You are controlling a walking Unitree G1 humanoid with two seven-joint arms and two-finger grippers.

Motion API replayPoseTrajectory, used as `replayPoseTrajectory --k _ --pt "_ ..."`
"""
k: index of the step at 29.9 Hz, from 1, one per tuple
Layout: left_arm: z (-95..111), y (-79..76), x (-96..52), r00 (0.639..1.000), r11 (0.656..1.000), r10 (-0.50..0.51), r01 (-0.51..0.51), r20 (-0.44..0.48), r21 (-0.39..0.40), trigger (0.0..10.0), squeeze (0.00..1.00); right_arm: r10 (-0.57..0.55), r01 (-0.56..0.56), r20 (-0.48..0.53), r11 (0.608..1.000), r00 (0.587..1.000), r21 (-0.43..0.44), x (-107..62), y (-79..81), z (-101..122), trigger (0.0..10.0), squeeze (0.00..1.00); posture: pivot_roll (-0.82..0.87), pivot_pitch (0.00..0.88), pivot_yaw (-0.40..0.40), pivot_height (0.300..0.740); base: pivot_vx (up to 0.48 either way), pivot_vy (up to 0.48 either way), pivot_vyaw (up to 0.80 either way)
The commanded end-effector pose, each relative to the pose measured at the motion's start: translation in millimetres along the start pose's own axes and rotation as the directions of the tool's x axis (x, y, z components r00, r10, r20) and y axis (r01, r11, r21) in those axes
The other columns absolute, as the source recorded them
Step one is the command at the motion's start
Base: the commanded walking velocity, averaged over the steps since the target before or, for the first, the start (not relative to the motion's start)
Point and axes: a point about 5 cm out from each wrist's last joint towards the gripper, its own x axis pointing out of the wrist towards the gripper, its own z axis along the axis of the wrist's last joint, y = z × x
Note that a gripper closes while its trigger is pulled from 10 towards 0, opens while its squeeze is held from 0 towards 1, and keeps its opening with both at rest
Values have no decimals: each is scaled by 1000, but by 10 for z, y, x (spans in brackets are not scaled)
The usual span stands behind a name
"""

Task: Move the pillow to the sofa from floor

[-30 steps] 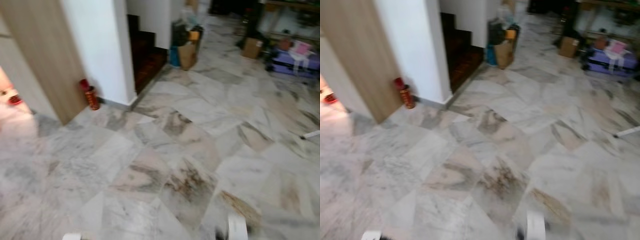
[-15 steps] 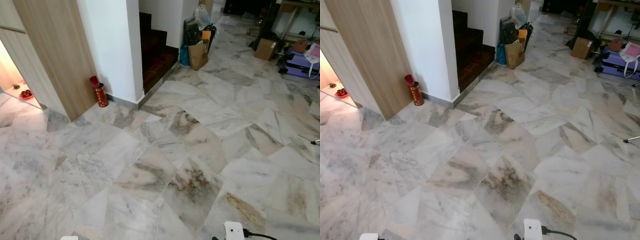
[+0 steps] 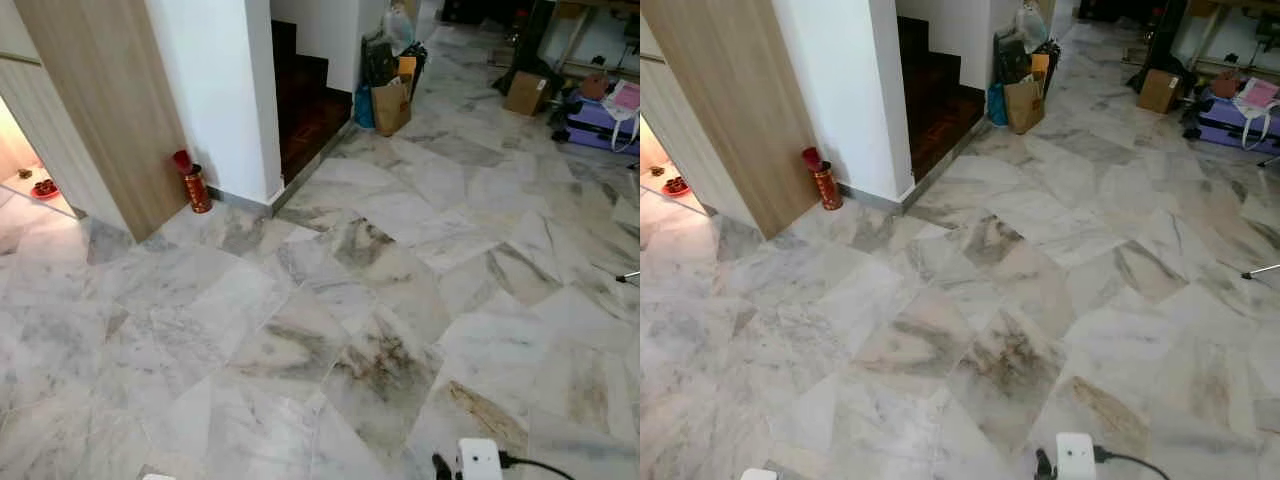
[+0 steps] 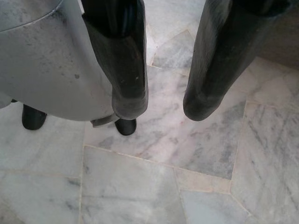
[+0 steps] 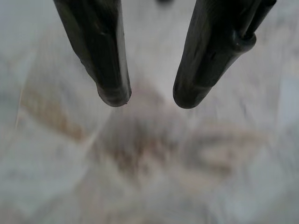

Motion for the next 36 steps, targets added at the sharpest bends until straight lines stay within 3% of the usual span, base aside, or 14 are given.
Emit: replayPoseTrajectory --k 1,3,4,7,9,10,13,16,17,18,20,23,28,36 --pt "-83 -3 -21 1000 1000 -10 10 -26 22 10000 0 -22 20 112 1000 993 21 -76 -89 74 10000 0 -49 98 18 740 0 0 0" --pt "-84 0 -22 1000 1000 -11 12 -28 23 10000 0 -33 30 159 999 987 19 -131 -133 101 10000 0 -58 96 19 740 0 0 0" --pt "-86 6 -23 999 999 -12 13 -31 29 10000 0 -37 34 217 999 975 14 -257 -172 119 10000 0 -61 95 19 740 0 0 0" --pt "-84 17 -24 1000 999 -7 8 -29 34 10000 0 -22 23 217 1000 976 -5 -399 -160 32 10000 0 -58 90 14 740 0 0 0" --pt "-80 37 -27 1000 1000 8 -8 -25 29 10000 0 -66 63 137 998 988 26 -502 -185 -221 10000 0 -54 89 11 740 0 0 0" --pt "-80 47 -28 1000 1000 14 -13 -23 25 10000 0 -124 121 33 990 992 74 -554 -238 -435 10000 0 -54 89 11 740 0 0 0" --pt "-79 60 -30 1000 1000 17 -17 -23 21 10000 0 -185 205 -155 971 970 125 -662 -286 -756 10000 0 -39 84 25 740 0 0 0" --pt "-95 70 -36 999 1000 17 -17 -31 26 10000 0 -162 216 -392 971 906 99 -788 -248 -1054 10000 0 -44 74 32 740 0 0 0" --pt "-95 70 -36 999 1000 17 -17 -31 26 10000 0 -162 216 -392 971 906 99 -788 -248 -1054 10000 0 -44 74 32 740 0 0 0" --pt "-103 73 -38 999 999 18 -18 -33 28 10000 0 -170 229 -459 970 872 75 -847 -259 -1132 10000 0 -41 68 37 740 0 0 0" --pt "-110 71 -39 999 999 22 -21 -35 25 10000 0 -170 222 -483 974 859 52 -847 -274 -1140 10000 0 -25 61 33 740 0 0 0" --pt "-110 69 -39 999 1000 23 -22 -35 22 10000 0 -147 200 -465 977 873 67 -770 -258 -1073 10000 0 -19 58 30 740 0 0 0" --pt "-147 38 -39 998 998 38 -40 -46 -41 10000 0 -91 141 -392 985 916 101 -505 -202 -829 10000 0 1 45 13 740 0 0 0" --pt "-209 -20 -49 998 994 46 -51 -51 -97 10000 0 -59 115 -408 987 911 115 -458 -105 -818 10000 0 24 32 2 740 0 0 700"
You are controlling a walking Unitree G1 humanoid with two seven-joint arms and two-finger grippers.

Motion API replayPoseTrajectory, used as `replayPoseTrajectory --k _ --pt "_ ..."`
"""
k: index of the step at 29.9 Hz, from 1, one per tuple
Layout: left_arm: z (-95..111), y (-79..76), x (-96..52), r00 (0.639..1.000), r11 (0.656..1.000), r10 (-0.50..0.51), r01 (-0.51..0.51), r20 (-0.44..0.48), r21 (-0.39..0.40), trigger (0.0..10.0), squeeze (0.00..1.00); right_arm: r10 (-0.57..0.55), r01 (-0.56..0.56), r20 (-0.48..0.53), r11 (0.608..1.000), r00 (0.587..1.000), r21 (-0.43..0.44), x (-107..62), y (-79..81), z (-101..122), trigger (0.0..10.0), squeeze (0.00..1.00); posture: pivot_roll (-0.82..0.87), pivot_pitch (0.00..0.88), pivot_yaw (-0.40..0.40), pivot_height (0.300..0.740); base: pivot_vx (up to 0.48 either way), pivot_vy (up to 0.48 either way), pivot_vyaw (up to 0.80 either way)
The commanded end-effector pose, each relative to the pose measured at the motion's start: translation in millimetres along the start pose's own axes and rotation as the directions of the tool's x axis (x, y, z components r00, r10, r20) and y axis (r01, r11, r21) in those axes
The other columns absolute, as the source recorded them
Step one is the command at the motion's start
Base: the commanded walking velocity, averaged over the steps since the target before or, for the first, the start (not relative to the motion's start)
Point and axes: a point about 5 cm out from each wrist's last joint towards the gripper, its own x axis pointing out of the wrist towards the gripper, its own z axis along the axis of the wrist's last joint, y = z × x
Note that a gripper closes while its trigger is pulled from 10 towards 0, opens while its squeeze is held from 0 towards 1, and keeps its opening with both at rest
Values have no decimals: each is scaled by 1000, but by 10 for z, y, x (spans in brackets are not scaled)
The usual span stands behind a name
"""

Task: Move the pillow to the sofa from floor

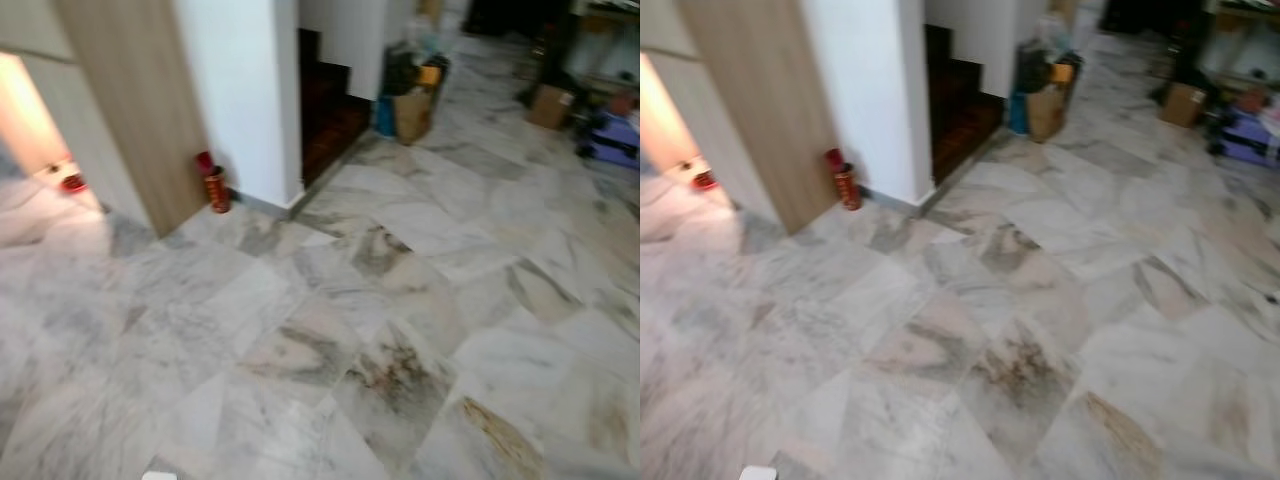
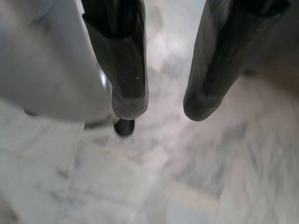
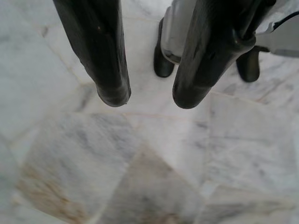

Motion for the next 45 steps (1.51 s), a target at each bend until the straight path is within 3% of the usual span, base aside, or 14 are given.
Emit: replayPoseTrajectory --k 1,5,10,25,30,45 --pt "-100 22 -23 999 998 22 -24 -36 -57 10000 0 14 -14 -39 1000 999 -2 -18 45 -100 10000 0 24 31 2 740 0 0 800" --pt "-123 37 -31 999 995 34 -38 -42 -96 10000 0 33 -33 -61 999 998 2 -33 84 -166 10000 0 24 31 3 740 0 0 800" --pt "-94 58 -28 999 997 27 -29 -33 -70 10000 0 42 -41 -72 999 997 11 -44 125 -213 10000 0 19 63 8 740 0 0 800" --pt "-20 75 -8 999 996 30 -32 -21 -83 10000 0 63 -63 -63 998 996 9 -20 255 -189 10000 0 22 92 15 740 0 0 800" --pt "-25 98 -7 998 990 59 -63 -36 -122 10000 0 76 -76 -53 997 996 2 -3 302 -152 10000 0 26 97 19 740 0 0 800" --pt "-74 109 -22 998 996 44 -48 -53 -81 10000 0 94 -94 -33 995 995 -17 43 338 -28 10000 0 45 102 15 740 0 0 800"
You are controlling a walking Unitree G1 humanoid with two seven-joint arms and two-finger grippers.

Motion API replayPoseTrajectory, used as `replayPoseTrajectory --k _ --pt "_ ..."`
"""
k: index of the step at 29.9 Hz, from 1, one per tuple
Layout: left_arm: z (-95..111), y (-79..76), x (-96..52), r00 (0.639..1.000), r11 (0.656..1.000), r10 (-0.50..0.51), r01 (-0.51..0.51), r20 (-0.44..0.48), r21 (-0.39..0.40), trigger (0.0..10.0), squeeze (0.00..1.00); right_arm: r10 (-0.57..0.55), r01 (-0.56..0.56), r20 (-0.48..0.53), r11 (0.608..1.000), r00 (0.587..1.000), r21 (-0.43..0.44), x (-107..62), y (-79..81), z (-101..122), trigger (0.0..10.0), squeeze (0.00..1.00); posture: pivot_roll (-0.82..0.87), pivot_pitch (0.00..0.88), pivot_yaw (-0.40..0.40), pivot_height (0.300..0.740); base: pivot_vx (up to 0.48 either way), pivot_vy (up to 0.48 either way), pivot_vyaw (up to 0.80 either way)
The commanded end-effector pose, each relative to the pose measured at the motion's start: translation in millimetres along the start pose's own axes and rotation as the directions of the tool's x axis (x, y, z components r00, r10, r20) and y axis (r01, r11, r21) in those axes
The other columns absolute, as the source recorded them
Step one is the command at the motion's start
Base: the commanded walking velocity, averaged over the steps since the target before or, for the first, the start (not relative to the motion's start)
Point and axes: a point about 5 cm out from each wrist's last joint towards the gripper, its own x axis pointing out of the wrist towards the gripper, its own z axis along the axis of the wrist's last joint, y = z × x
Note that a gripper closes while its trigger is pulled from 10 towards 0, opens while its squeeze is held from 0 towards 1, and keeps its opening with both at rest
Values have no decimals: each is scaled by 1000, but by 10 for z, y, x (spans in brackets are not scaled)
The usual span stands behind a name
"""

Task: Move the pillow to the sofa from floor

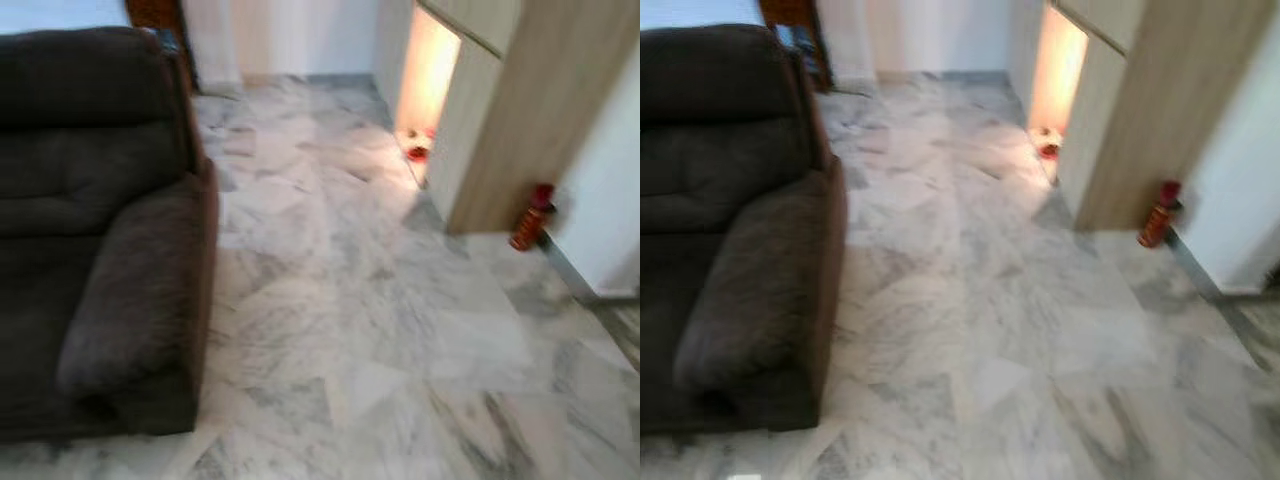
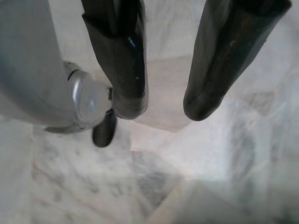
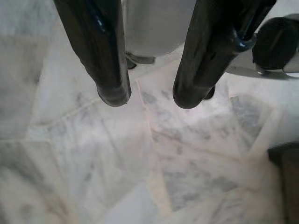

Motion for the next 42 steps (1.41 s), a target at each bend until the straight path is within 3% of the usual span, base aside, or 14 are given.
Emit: replayPoseTrajectory --k 1,10,19,42 --pt "-123 76 -37 999 1000 13 -13 -45 0 10000 0 1 -1 -24 1000 1000 0 -13 10 -61 10000 0 45 102 15 740 0 0 800" --pt "-128 105 -41 998 1000 11 -10 -55 13 10000 0 8 -7 -28 1000 1000 10 -12 36 -76 10000 0 39 107 18 740 0 0 800" --pt "-149 94 -44 998 1000 8 -8 -63 4 10000 0 5 -5 -9 999 1000 51 0 50 -39 10000 0 37 108 18 740 0 0 0" --pt "-190 88 -49 996 1000 16 -16 -89 10 10000 0 25 -25 -3 999 1000 48 20 120 -7 10000 0 41 72 27 740 0 319 0"
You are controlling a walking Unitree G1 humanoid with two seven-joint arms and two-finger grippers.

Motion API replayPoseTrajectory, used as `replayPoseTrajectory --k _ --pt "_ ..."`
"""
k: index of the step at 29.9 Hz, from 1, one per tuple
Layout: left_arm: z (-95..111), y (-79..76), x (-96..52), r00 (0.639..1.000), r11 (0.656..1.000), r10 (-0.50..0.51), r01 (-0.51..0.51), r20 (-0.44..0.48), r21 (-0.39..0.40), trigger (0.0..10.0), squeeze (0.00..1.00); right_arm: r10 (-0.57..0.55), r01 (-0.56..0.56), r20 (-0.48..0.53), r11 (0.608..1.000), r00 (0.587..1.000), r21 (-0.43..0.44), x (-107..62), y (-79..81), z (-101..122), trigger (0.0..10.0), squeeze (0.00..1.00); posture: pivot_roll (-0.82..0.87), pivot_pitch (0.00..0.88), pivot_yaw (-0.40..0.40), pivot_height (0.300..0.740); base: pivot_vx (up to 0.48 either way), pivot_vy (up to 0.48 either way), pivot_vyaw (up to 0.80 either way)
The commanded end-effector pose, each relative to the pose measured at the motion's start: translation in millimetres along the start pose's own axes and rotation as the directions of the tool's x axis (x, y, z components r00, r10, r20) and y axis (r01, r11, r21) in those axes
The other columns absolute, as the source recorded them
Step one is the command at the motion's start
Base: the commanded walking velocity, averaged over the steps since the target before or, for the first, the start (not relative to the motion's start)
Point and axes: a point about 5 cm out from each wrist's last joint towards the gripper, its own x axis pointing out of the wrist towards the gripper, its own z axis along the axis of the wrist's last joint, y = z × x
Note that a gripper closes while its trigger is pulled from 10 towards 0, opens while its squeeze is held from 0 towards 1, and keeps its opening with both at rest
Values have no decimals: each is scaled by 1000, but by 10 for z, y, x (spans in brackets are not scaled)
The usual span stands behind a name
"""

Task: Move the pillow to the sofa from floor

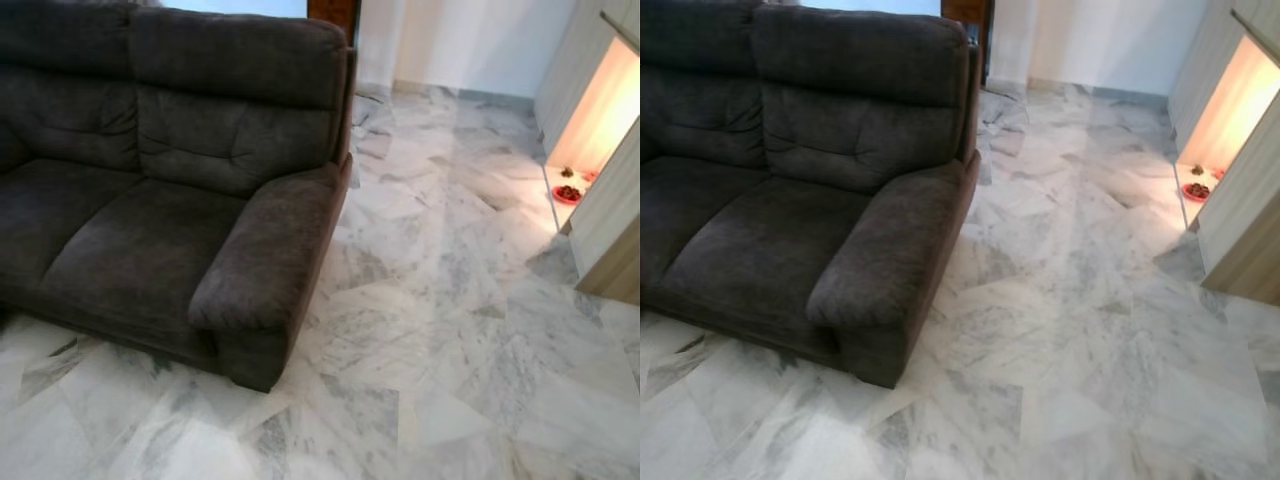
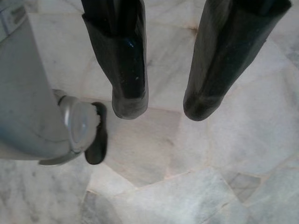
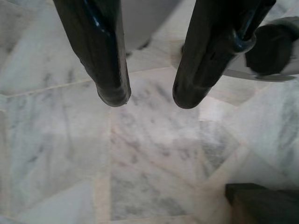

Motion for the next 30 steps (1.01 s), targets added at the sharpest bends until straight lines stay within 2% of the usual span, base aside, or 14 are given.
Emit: replayPoseTrajectory --k 1,13,30 --pt "-57 13 -10 1000 1000 3 -3 -26 4 10000 0 -3 3 -2 1000 1000 1 0 3 -5 10000 0 44 68 32 740 0 439 0" --pt "-59 73 -20 1000 1000 8 -8 -29 8 10000 0 -7 7 -3 999 1000 31 6 38 -13 10000 0 43 88 47 740 0 438 0" --pt "-24 51 -8 1000 1000 5 -4 -25 11 10000 0 5 -6 22 999 1000 48 20 65 35 10000 0 51 100 49 740 0 438 0"
